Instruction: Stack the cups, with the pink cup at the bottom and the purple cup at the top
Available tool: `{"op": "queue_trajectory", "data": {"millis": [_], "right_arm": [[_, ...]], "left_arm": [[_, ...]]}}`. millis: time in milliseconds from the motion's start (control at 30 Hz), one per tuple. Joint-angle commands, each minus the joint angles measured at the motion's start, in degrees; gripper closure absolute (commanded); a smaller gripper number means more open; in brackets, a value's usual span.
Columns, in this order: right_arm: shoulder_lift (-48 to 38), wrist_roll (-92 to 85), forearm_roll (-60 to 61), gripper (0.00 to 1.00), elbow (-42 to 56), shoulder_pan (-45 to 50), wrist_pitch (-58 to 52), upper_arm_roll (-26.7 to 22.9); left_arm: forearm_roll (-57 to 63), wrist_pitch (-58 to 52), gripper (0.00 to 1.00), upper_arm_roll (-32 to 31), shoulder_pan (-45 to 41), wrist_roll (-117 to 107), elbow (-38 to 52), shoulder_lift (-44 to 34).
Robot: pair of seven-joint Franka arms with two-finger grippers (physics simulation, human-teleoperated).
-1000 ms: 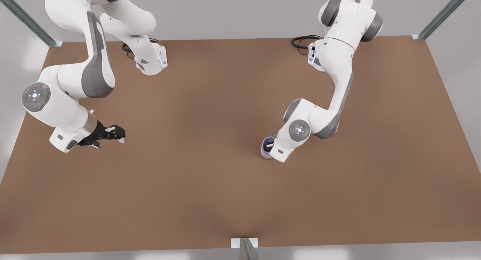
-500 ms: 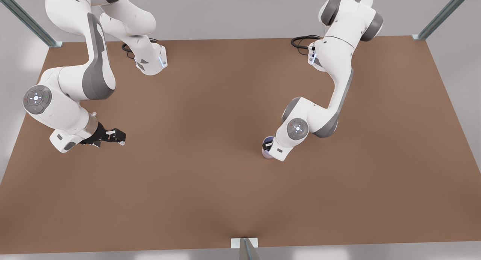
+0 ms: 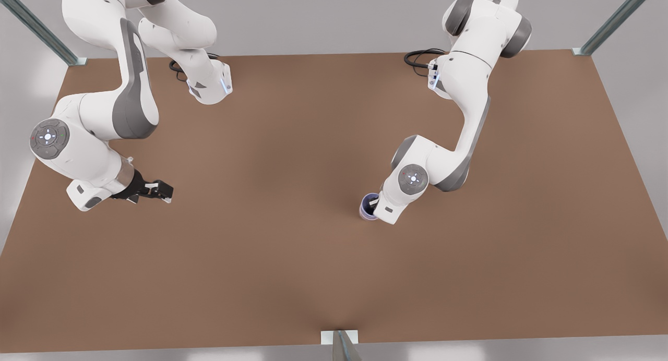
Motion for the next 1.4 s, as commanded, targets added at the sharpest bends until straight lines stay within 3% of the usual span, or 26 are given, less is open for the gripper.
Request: {"op": "queue_trajectory", "data": {"millis": [0, 200, 433, 967, 1000, 1033, 1067, 1367], "right_arm": [[0.1, 2.3, 0.0, 0.0, 0.0, 0.0, 0.0, 0.0], [0.2, 2.2, 0.0, 0.0, 0.1, 0.1, 0.0, 0.0], [0.2, 1.5, 0.0, 0.0, 0.1, 0.0, 0.0, 0.0], [0.3, 1.5, 0.0, 0.0, 0.2, 0.0, 0.4, 0.0], [0.3, 1.5, 0.0, 0.0, 0.2, -0.1, 0.3, 0.0], [0.3, 1.4, 0.0, 0.0, 0.2, 0.0, 0.4, 0.0], [0.3, 1.5, 0.0, 0.0, 0.1, 0.0, 0.4, 0.0], [0.6, 1.5, 0.0, 0.0, 0.2, 0.1, 0.5, 0.0]], "left_arm": [[-0.2, 0.1, 0.79, 0.0, 0.0, -0.8, 0.1, -0.1], [0.7, 0.5, 0.79, 0.2, 0.4, 0.8, 0.2, -0.2], [4.6, 11.1, 0.79, 0.7, 0.4, 0.6, -2.9, -0.9], [4.4, 8.4, 0.79, 0.0, -0.1, 0.0, -6.4, -0.4], [4.4, 8.4, 0.49, 0.0, -0.1, 0.2, -6.4, -0.4], [4.4, 8.4, 0.27, 0.0, -0.1, 0.2, -6.3, -0.4], [4.4, 8.4, 0.11, 0.0, -0.1, 0.2, -6.3, -0.4], [4.4, 5.0, 0.01, 0.0, 0.1, 0.4, -6.0, -2.6]]}}
